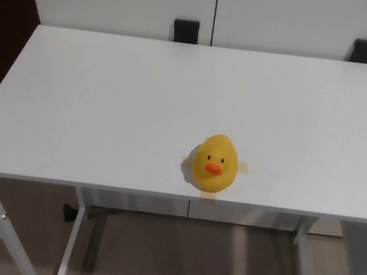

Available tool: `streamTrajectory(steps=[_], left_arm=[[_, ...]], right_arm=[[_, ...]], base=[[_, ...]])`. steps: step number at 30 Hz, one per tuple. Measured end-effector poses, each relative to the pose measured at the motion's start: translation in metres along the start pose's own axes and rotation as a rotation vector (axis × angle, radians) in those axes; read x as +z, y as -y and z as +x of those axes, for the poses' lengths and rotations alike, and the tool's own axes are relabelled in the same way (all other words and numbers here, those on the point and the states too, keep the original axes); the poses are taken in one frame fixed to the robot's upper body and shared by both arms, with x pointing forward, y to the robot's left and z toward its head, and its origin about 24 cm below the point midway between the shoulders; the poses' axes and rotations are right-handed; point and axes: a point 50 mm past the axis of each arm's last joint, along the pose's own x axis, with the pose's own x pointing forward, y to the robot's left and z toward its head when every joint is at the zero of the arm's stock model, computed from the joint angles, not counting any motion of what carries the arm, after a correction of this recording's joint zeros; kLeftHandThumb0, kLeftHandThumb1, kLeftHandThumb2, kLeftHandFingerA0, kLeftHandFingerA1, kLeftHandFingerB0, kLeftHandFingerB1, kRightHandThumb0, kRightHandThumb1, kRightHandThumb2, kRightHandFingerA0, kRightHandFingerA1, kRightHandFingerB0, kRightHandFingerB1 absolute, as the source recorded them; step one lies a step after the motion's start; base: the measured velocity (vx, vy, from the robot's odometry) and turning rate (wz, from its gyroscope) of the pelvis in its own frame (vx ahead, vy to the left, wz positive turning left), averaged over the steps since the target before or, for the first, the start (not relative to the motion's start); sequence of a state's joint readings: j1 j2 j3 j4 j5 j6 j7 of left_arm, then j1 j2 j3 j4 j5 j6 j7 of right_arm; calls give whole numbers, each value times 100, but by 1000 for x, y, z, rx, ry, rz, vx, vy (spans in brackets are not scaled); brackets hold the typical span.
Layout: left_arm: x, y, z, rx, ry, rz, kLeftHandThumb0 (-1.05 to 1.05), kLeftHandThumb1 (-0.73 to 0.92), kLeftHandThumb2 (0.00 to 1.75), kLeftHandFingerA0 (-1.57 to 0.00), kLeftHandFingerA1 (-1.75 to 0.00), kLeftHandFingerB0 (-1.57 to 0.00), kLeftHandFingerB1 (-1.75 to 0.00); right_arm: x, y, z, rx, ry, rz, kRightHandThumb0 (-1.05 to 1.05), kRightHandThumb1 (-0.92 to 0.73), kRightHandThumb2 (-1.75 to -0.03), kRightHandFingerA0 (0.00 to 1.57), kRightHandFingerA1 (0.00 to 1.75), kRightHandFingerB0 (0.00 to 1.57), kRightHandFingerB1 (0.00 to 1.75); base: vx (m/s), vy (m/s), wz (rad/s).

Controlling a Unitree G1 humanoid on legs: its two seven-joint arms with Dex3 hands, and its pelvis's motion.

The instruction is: The robot uses its right hand to push the yellow duck toy to the center of the white desk.

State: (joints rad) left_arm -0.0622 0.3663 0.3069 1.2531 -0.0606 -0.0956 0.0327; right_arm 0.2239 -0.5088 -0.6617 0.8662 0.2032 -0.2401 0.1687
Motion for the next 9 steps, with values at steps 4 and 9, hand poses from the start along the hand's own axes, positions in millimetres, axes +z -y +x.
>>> streamTrajectory(steps=[4, 9], left_arm=[[0, -1, 0, 3, 1, 2, -9, 48, 96, -98, -101, -98, -103], [1, -2, 0, 6, 3, 3, -6, 50, 84, -94, -98, -92, -102]], right_arm=[[-12, -10, 1, 34, -60, -19, -5, -57, -90, 60, 61, 44, 46], [-26, -26, -3, 82, -92, -86, 5, -38, -125, 83, 53, 67, 45]], base=[[0, 0, 0], [0, 0, 0]])
